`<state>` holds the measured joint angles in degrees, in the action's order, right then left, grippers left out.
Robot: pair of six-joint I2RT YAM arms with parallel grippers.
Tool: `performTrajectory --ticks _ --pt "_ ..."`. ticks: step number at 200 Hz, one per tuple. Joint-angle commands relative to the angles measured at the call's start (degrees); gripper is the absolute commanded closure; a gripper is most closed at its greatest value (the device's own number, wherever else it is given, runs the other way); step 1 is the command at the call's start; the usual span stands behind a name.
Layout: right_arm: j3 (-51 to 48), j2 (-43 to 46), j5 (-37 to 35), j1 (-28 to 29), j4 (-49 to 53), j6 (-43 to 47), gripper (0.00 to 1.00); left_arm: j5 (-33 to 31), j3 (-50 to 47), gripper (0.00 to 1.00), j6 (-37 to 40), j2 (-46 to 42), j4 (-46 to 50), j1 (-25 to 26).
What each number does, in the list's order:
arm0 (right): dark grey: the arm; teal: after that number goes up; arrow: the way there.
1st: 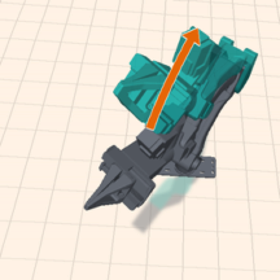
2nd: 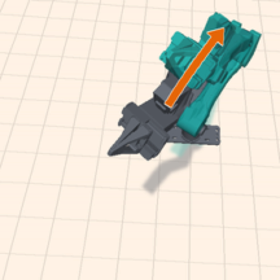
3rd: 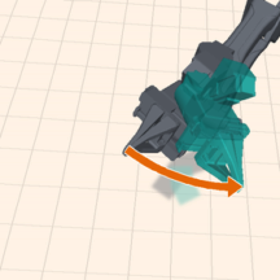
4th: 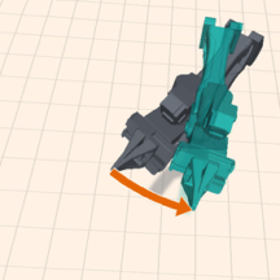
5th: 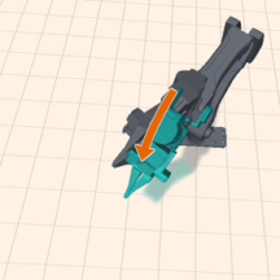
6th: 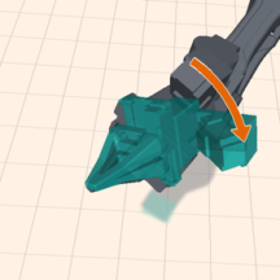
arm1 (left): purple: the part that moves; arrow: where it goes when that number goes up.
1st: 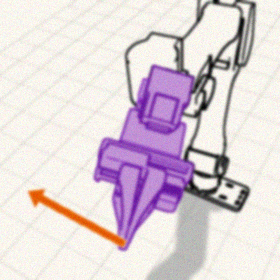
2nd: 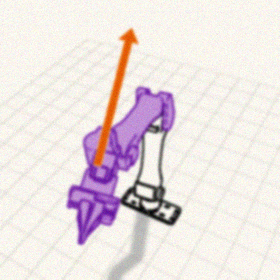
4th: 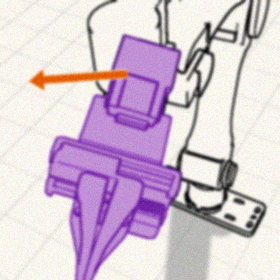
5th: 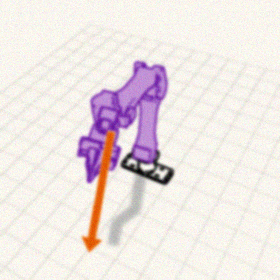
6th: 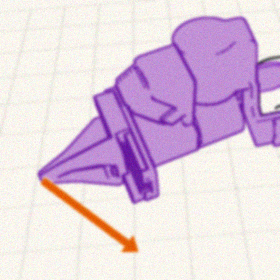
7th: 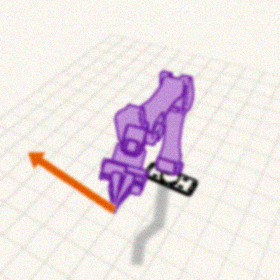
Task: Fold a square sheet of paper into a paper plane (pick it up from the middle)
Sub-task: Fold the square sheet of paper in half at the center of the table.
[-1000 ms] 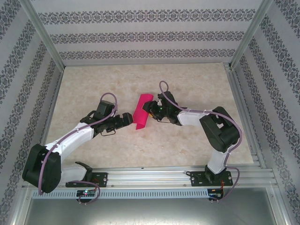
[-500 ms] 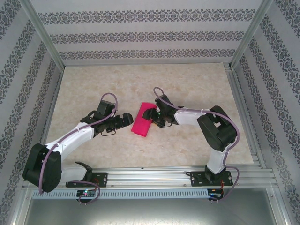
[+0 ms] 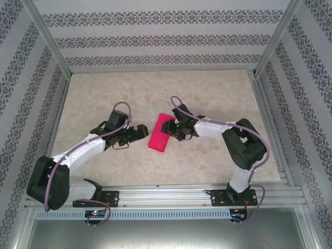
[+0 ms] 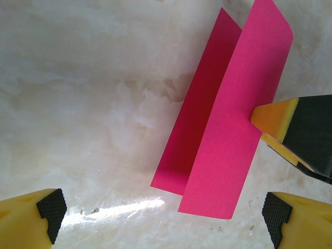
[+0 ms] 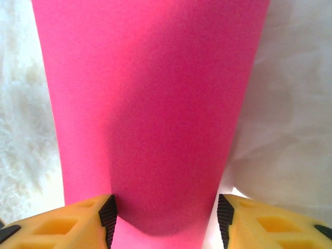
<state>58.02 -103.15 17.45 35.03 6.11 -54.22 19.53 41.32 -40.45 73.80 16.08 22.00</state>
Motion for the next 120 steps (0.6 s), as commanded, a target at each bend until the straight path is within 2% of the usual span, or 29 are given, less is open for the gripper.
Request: performTrajectory --ticks 1,21,52,75,120 --pt "1.1 -2.0 1.8 0.0 -2.6 -1.2 0.45 0.8 1.6 0.0 1.5 0.5 0.0 -0.5" --pt "2.0 -3.6 1.9 0.0 -2.7 -1.7 0.43 0.8 1.4 0.0 1.5 0.4 0.3 -0.5" --pt "2.8 -3.7 2.1 -0.1 -1.6 -0.3 0.49 0.5 1.3 0.0 1.7 -0.1 0.9 -0.5" --pt "3.1 -2.7 2.4 -0.8 1.5 3.8 0.51 0.3 1.5 0.0 1.5 -0.5 1.1 -0.5" --pt "5.1 -3.0 7.7 -3.4 9.0 13.1 0.53 0.1 2.6 0.0 1.6 -0.4 2.2 -0.5"
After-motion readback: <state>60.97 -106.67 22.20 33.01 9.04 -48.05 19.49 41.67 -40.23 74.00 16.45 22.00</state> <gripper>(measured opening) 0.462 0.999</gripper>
